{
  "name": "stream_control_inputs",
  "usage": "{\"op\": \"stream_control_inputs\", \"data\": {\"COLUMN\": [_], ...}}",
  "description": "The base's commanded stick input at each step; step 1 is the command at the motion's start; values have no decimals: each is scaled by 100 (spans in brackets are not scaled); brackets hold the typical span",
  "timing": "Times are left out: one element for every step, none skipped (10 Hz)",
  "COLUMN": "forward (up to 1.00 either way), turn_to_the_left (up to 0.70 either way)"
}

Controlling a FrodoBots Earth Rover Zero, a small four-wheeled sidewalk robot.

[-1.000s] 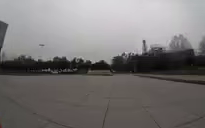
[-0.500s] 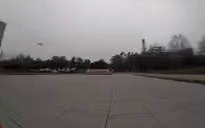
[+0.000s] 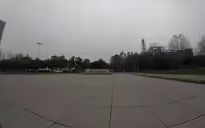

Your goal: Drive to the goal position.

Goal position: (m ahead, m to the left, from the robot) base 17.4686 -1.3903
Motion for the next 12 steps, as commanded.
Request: {"op": "stream_control_inputs", "data": {"forward": [70,70,70,70,70,70,70,70,70,70,70,70], "turn_to_the_left": [-1,-1,-1,-1,-1,-1,-1,-1,-1,-1,-1,-1]}}
